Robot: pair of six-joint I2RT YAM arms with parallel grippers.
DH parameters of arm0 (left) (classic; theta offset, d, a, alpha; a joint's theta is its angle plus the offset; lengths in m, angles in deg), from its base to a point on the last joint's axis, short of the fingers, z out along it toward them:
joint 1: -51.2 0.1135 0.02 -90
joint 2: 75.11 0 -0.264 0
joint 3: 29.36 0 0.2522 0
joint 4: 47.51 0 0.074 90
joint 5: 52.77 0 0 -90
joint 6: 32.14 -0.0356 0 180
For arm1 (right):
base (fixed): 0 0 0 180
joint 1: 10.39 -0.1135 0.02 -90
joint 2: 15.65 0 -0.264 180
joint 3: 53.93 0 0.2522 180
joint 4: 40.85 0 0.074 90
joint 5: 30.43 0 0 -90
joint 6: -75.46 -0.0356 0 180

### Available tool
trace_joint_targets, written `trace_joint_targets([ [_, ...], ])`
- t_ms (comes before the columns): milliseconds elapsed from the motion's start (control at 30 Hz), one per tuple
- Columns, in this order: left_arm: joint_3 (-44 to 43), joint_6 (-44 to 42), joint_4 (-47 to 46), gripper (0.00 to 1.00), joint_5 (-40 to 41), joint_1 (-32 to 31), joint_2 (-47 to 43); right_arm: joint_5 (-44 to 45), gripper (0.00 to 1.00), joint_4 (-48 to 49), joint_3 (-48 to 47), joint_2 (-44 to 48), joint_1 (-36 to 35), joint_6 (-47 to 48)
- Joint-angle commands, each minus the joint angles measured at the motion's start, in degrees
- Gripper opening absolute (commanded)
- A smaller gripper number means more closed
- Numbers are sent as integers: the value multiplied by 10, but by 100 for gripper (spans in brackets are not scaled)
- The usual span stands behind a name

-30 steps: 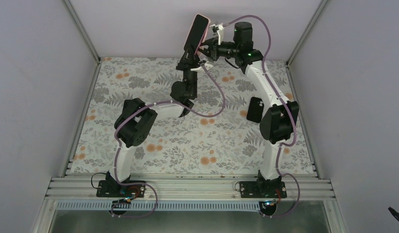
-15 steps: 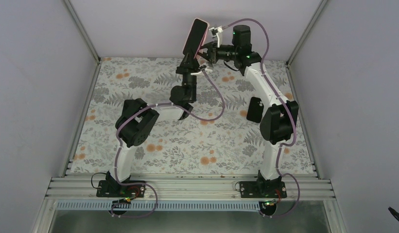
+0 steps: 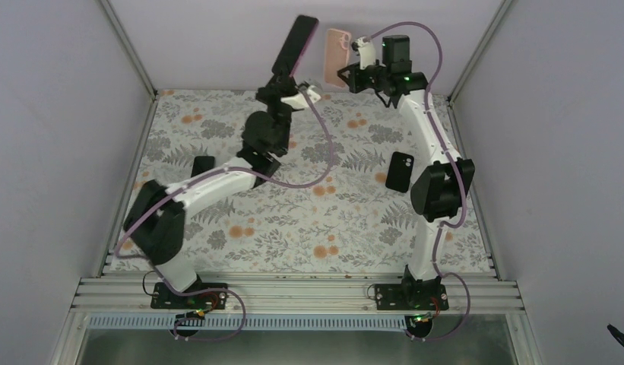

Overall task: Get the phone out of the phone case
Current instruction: Remove the phone case from the phone, then place the phone case at the center of the board.

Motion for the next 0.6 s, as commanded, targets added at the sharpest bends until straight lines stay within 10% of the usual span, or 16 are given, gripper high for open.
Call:
trace_joint_targets([
  [0,-42,111,167,2,-10,7,-107,168,3,-51,3,13,15,95],
  [133,-14,50,194,2,15,31,-144,215,3,-80,-4,18,32,129],
  [333,51,-56,147,2,48,109,-193,38,3,-218,-20,14,75,148],
  [567,202,-185,11,2,56,135,-231,20,3,-204,175,73,80,174],
])
